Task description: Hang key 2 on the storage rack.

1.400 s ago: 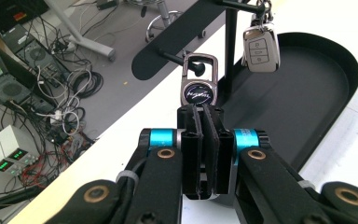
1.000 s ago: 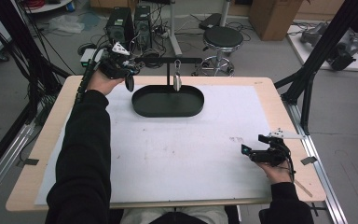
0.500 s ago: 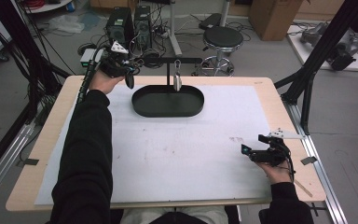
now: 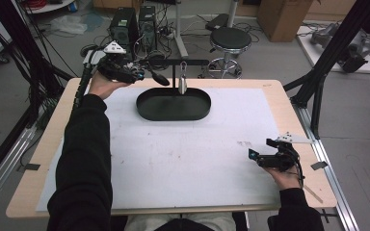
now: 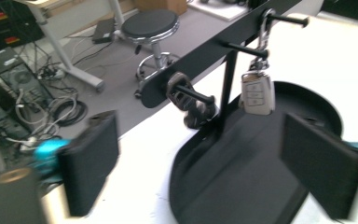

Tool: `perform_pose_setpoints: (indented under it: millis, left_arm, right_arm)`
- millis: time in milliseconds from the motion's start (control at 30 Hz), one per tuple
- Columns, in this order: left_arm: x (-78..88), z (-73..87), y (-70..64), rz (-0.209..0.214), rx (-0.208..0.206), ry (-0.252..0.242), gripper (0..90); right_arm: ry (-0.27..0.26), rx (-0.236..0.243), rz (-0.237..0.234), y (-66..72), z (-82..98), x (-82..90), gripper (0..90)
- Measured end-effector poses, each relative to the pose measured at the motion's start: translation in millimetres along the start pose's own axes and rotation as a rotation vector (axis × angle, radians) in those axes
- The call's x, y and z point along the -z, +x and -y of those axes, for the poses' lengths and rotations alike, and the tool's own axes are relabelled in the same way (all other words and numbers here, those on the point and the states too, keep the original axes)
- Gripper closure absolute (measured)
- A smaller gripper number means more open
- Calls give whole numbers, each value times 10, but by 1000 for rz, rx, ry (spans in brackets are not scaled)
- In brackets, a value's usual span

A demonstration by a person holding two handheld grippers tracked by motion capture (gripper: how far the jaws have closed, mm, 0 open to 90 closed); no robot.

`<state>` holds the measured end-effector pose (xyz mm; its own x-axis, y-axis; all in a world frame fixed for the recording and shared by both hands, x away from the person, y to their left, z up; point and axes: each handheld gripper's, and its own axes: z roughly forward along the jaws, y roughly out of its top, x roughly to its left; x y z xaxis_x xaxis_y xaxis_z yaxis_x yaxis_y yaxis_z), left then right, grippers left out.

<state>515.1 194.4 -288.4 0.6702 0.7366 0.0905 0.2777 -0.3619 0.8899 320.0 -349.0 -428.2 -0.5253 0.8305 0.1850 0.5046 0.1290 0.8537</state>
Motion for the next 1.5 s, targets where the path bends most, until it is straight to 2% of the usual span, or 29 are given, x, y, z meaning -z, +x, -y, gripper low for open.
perform_pose_setpoints:
  millis: [67,133,200,300,600,800,1067,1200,1333,1500]
  left_arm:
    - [12,24,-15,34,19,-1,22]
    - [31,65,-39,75,23,-14,17]
    - [45,106,-51,91,25,5,17]
    - [62,164,-62,85,20,38,17]
    - [242,288,-110,63,23,14,17]
    - [365,417,-149,59,40,-1,17]
    - [516,562,-249,58,24,14,18]
    - [574,645,-268,53,26,46,19]
    - [642,797,-252,46,63,61,26]
    - [740,973,-259,44,79,70,26]
  right_arm:
    - [-5,7,-3,1,-3,-1,7]
    - [-6,4,-5,3,-5,1,7]
    - [-14,-4,-8,4,-7,2,7]
    - [-25,3,-15,11,-8,-2,7]
    - [-29,6,-17,19,-10,-15,7]
    - [-25,3,-15,21,-10,-18,7]
    - [-19,10,-16,16,-13,-44,7]
    - [-17,7,-15,18,-13,-41,7]
    - [-19,5,-15,18,-14,-42,7]
    - [-13,9,-13,24,-11,-48,7]
